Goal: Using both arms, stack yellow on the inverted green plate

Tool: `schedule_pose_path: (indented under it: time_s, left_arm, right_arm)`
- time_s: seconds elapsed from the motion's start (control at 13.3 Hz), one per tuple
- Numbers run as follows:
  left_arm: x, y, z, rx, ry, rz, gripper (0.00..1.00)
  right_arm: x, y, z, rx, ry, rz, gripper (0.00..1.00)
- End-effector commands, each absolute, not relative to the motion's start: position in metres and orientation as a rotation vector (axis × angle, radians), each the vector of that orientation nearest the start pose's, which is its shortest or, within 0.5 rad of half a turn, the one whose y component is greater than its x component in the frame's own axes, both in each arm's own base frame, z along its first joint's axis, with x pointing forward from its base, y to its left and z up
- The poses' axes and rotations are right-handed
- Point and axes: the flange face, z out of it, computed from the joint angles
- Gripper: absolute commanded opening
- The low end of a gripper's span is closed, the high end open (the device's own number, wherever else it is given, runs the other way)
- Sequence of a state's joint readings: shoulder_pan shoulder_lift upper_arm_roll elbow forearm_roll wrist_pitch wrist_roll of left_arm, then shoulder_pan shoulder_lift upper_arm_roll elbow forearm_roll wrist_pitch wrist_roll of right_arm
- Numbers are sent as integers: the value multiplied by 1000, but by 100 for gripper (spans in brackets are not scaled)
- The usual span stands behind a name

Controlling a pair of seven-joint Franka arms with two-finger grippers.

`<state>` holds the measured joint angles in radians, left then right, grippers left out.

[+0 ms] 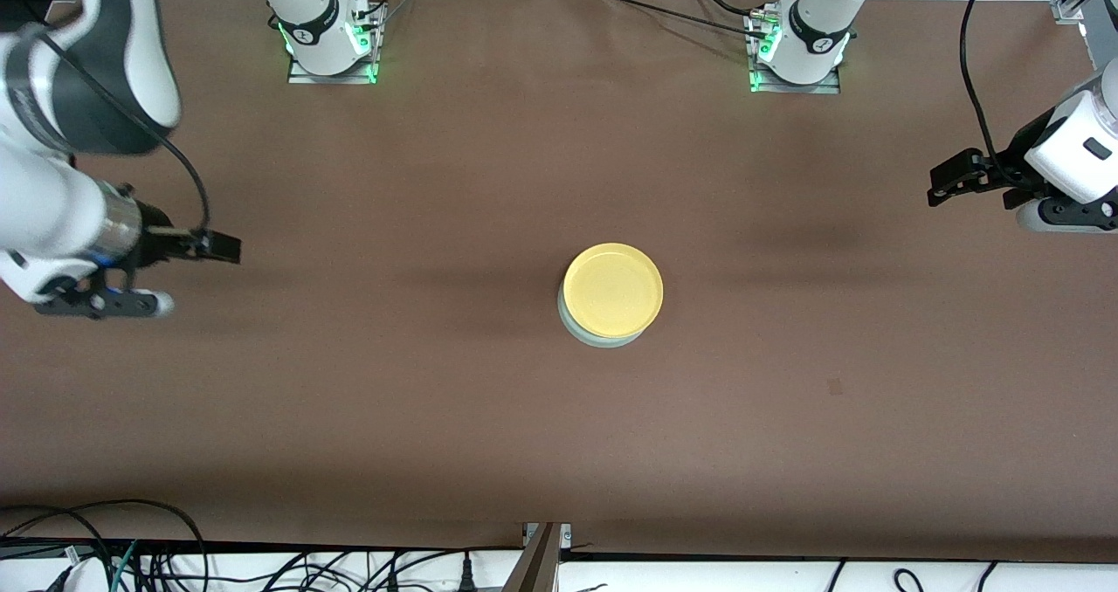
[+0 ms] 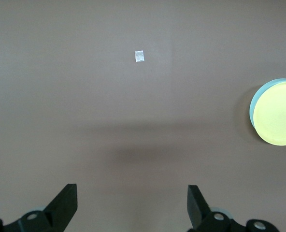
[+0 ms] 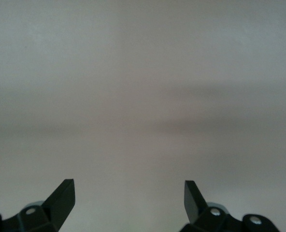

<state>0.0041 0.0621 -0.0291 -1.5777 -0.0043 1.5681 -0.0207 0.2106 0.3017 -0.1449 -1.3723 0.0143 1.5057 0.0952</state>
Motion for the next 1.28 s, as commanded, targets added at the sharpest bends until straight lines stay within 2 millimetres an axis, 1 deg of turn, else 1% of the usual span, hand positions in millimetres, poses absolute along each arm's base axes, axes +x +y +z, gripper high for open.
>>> schedule_pose_path:
  time_s: [0.0, 0.08, 0.15, 0.23, 0.38, 0.45, 0.6, 0.68, 0.75, 0.9, 0.98, 1.13, 1.21]
  left_arm:
    - [575, -14, 591, -3161, 11, 98, 100]
    - [575, -14, 592, -3163, 11, 95, 100]
    - [575, -14, 592, -3163, 11, 95, 100]
    - [575, -14, 591, -3163, 11, 98, 100]
    - [575, -14, 591, -3164, 11, 98, 100]
    - [575, -14, 591, -3164, 11, 98, 100]
    - [575, -14, 591, -3164, 11, 98, 100]
    - [574, -14, 592, -3164, 11, 95, 100]
    - [574, -14, 592, -3164, 11, 95, 100]
    - [574, -15, 593, -3164, 14, 93, 100]
    - [574, -15, 593, -3164, 14, 93, 100]
    - [574, -16, 593, -3161, 16, 93, 100]
    - [574, -16, 593, -3160, 19, 93, 100]
  right_arm:
    - [582, 44, 569, -3181, 26, 293, 100]
    - [574, 32, 587, -3204, 46, 260, 100]
    - [567, 24, 605, -3214, 63, 204, 100]
    - [563, 20, 613, -3214, 74, 179, 100]
    - [556, 15, 622, -3198, 73, 166, 100]
    - [554, 15, 624, -3208, 59, 151, 100]
    - [549, 12, 628, -3223, -105, 177, 100]
    - [547, 4, 628, -3217, -117, 202, 100]
    - [546, 0, 628, -3215, -106, 212, 100]
    - [545, 8, 627, -3209, -124, 223, 100]
    - [547, 11, 621, -3209, -116, 254, 100]
    - [547, 11, 619, -3209, -115, 282, 100]
    - [549, 8, 616, -3208, -103, 292, 100]
